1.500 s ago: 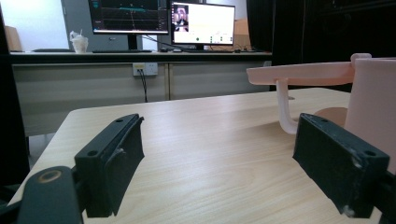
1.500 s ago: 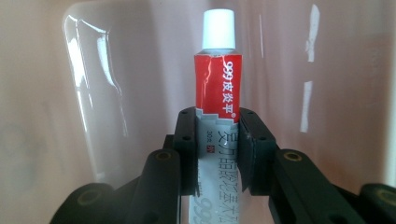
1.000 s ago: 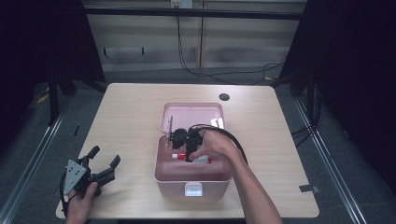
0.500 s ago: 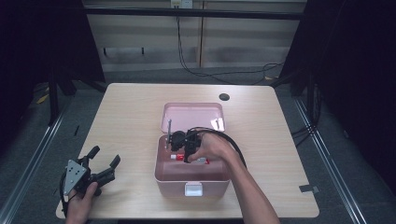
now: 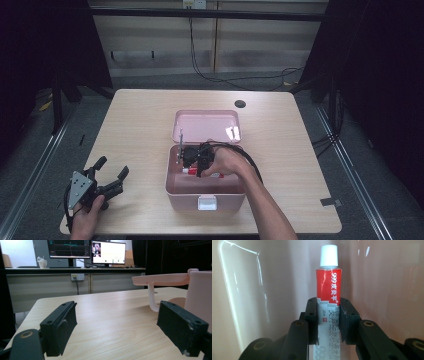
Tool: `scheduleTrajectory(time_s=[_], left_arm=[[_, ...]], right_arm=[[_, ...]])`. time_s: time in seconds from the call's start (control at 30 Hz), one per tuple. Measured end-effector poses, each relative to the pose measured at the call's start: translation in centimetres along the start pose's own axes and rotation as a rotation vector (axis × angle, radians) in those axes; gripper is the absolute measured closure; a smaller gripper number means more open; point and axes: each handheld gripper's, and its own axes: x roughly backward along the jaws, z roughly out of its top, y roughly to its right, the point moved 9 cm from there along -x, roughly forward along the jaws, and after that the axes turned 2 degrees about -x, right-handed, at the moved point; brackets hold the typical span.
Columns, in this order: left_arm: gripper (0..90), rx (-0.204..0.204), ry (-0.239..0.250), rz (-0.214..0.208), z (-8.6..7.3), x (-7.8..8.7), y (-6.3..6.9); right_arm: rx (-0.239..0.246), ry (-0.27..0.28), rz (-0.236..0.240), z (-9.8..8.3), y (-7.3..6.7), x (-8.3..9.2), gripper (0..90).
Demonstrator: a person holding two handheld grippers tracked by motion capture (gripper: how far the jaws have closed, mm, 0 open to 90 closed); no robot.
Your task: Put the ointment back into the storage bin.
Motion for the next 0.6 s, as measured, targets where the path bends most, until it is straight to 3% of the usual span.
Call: scheduleTrajectory(time_s=[0.6], left_arm=[[15.7,0.000,0.000,0.000,0.0,0.0,0.0]], right_arm=[[-0.010,-0.055,-0.033,-0.5,0.2,-1.5,71.4]])
